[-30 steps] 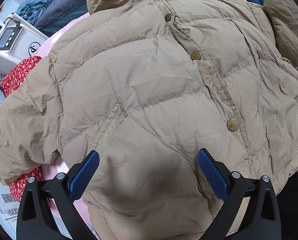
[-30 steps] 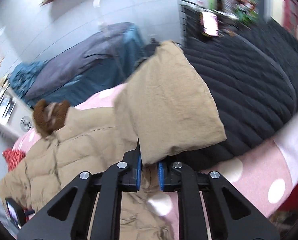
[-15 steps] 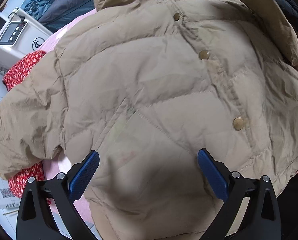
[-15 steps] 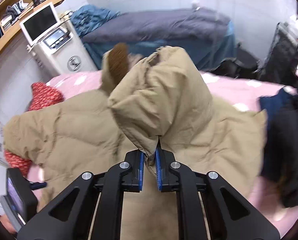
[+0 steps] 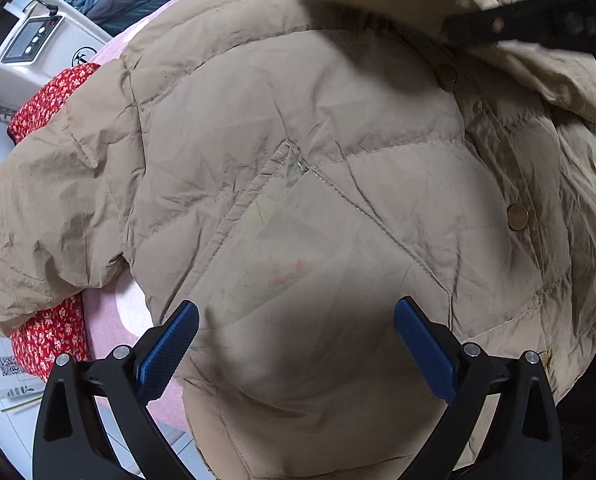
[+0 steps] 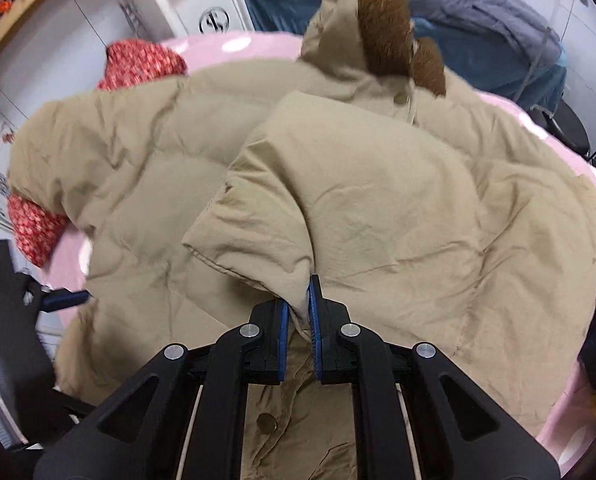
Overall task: Fold large clothes
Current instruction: 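Fold the held sleeve across the jacket front with the right tool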
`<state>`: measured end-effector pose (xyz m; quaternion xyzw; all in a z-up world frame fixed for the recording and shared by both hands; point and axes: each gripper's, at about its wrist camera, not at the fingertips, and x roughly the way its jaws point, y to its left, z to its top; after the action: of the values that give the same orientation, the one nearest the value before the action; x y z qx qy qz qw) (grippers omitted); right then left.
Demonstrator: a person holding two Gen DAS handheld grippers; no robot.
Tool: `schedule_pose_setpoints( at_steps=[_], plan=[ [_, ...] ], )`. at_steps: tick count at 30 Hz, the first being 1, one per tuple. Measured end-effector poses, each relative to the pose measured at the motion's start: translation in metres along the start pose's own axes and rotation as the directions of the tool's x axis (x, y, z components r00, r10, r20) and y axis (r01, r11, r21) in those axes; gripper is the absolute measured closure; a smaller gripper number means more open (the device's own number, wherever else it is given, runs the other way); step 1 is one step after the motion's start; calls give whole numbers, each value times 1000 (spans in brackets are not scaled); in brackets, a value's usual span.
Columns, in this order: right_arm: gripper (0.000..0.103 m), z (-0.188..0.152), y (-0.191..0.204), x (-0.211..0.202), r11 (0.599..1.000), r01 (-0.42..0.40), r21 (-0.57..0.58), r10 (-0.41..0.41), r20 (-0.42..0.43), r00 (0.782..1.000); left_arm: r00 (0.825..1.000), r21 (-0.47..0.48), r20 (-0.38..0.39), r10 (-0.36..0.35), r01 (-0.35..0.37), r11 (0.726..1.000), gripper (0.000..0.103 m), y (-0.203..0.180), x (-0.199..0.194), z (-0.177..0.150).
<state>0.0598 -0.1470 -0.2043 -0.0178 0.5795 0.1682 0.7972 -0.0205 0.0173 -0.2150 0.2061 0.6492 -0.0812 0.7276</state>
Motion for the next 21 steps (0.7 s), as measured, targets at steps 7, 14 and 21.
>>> schedule_pose_setpoints(
  at_steps=[7, 14, 21],
  plan=[
    [68, -1, 7, 25, 999, 41, -11, -41, -64, 997, 1000, 10, 1, -2, 2, 1000, 6, -6, 1, 3],
    [29, -14, 35, 31, 991, 31, -128, -39, -60, 997, 1000, 8, 13, 7, -7, 1000, 6, -4, -1, 7],
    [29, -2, -10, -27, 994, -68, 85, 61, 82, 995, 996, -67, 86, -11, 17, 998, 6, 10, -20, 10]
  ],
)
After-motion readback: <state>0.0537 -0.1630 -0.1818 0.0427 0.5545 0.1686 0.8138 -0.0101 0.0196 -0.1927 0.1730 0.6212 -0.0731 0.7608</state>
